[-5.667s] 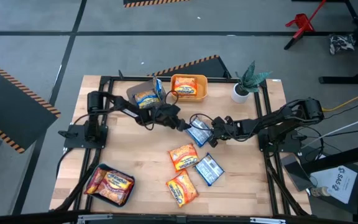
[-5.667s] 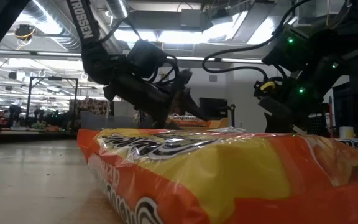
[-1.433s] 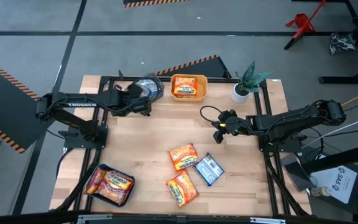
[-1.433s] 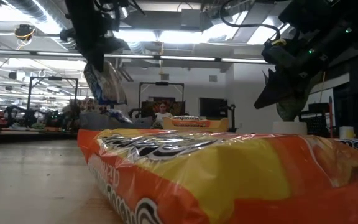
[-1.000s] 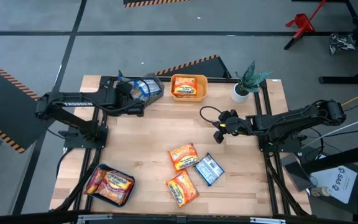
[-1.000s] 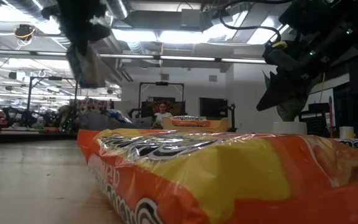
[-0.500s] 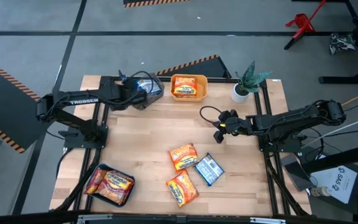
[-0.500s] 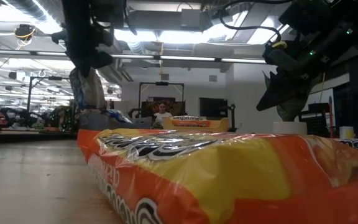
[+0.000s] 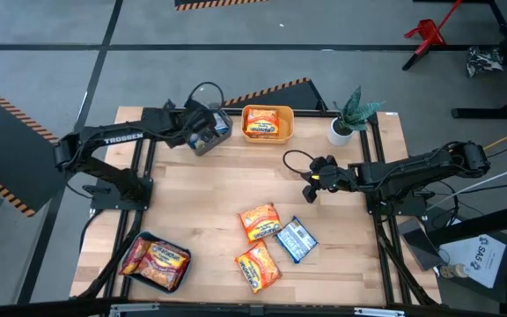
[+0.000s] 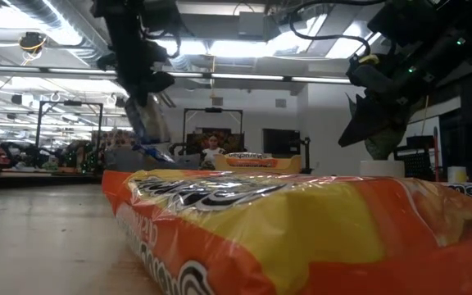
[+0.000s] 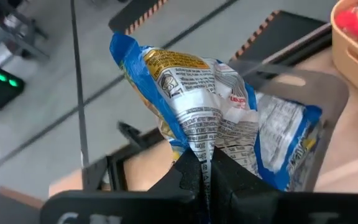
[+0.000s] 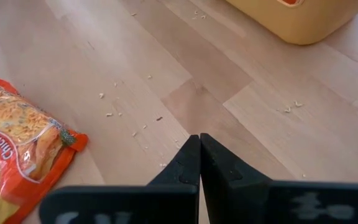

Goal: Sort Maruchan noodles
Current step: Put the pack of blue ramen noodle soup into the transparent black bin

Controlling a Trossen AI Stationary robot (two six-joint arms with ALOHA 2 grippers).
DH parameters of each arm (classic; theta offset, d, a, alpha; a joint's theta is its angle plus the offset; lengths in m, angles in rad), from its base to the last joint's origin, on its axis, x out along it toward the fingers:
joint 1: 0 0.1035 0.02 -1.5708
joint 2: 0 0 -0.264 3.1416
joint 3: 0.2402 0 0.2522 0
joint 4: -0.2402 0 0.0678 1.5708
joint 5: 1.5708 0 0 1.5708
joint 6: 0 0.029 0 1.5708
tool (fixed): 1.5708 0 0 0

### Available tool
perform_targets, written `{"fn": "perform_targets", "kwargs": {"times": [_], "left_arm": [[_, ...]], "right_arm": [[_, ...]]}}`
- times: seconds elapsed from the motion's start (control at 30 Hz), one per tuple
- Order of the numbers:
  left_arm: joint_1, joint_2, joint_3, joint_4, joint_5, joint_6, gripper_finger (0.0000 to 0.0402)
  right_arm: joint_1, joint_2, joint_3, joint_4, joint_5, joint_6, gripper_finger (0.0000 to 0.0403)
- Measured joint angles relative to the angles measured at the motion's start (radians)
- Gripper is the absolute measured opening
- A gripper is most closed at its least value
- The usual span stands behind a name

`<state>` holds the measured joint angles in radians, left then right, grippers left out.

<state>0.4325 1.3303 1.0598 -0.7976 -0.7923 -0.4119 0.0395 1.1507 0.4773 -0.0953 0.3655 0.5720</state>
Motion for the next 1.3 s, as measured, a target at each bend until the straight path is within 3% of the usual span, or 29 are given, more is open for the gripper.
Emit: {"fn": "perform_targets", "kwargs": {"times": [0.2,0.33,0.6,0.8,0.97,1.3], "left_arm": [[-0.023,-0.054,0.054,-0.217,-0.051,-0.086,0.0],[-0.025,-0.081,0.056,-0.34,0.034,-0.189,0.0],[0.021,-0.001,0.056,-0.37,0.156,-0.184,0.0],[0.033,0.048,0.056,-0.376,0.164,-0.185,0.0],[0.048,0.052,0.056,-0.282,0.147,-0.113,0.0],[0.079,0.052,0.056,0.129,0.166,0.057,0.0]], "right_arm": [[0.0,0.0,0.0,-0.008,-0.016,0.0,0.0001],[0.0,0.0,0.0,-0.011,0.007,-0.001,0.0001],[0.0,0.0,0.0,-0.011,0.027,-0.001,0.0001],[0.0,0.0,0.0,-0.012,0.019,-0.001,0.0001],[0.0,0.0,0.0,-0.012,0.017,-0.001,0.0001],[0.0,0.0,0.0,-0.012,0.0,-0.001,0.0001]]}}
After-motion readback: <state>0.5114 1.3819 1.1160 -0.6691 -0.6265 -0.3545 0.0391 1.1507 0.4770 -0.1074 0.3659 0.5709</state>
